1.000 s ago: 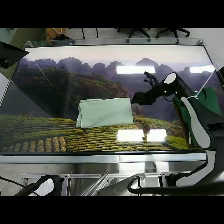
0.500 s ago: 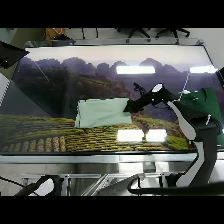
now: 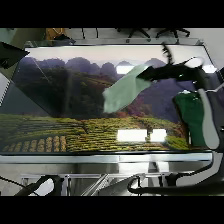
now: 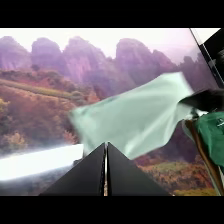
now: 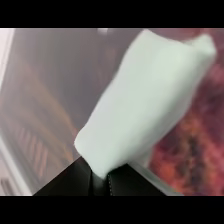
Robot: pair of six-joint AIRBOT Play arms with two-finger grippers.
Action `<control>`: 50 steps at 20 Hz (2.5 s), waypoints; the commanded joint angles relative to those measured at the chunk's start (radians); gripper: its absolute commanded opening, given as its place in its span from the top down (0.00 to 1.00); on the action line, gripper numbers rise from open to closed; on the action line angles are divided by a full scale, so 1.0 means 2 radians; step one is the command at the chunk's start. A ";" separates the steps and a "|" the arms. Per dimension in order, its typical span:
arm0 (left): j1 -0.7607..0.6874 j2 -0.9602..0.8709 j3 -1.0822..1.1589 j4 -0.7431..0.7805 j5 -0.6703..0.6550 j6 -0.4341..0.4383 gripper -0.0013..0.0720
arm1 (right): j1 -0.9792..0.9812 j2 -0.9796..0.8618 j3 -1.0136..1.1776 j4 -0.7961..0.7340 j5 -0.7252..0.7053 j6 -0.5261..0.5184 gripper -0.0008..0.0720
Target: Fold the shirts.
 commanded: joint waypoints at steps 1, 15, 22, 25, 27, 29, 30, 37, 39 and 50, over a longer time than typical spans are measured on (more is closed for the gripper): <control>0.001 0.000 0.000 0.001 -0.006 0.000 0.97 | -0.108 0.049 0.042 0.006 0.012 0.061 0.96; -0.048 -0.019 0.000 0.000 -0.052 0.000 0.97 | -0.404 0.200 -0.018 -0.323 0.289 0.259 0.96; -0.123 -0.070 0.000 0.000 -0.072 0.002 0.97 | -0.404 0.242 -0.137 -0.460 0.282 0.286 0.29; -0.120 -0.070 0.001 0.001 -0.066 0.002 0.97 | -0.403 0.242 -0.137 -0.426 0.232 0.286 0.29; -0.103 -0.062 0.001 0.000 -0.060 0.002 0.97 | -0.398 0.242 -0.138 -0.348 0.182 0.286 0.31; -0.082 -0.051 0.001 0.001 -0.060 0.002 0.97 | -0.379 0.242 -0.138 -0.264 0.139 0.261 0.81; -0.071 -0.044 0.001 0.003 -0.060 0.002 0.97 | -0.361 0.242 -0.138 -0.233 0.125 0.246 0.94; -0.054 0.060 -0.150 0.005 -0.040 0.031 0.97 | -0.076 0.258 -0.192 -0.245 0.051 0.215 0.96; -0.061 0.097 -0.228 0.005 -0.021 0.040 0.97 | 0.026 0.259 -0.226 -0.270 0.010 0.215 0.96; -0.076 0.171 -0.359 0.003 0.025 0.054 0.97 | 0.143 0.254 -0.248 -0.304 -0.053 0.217 0.96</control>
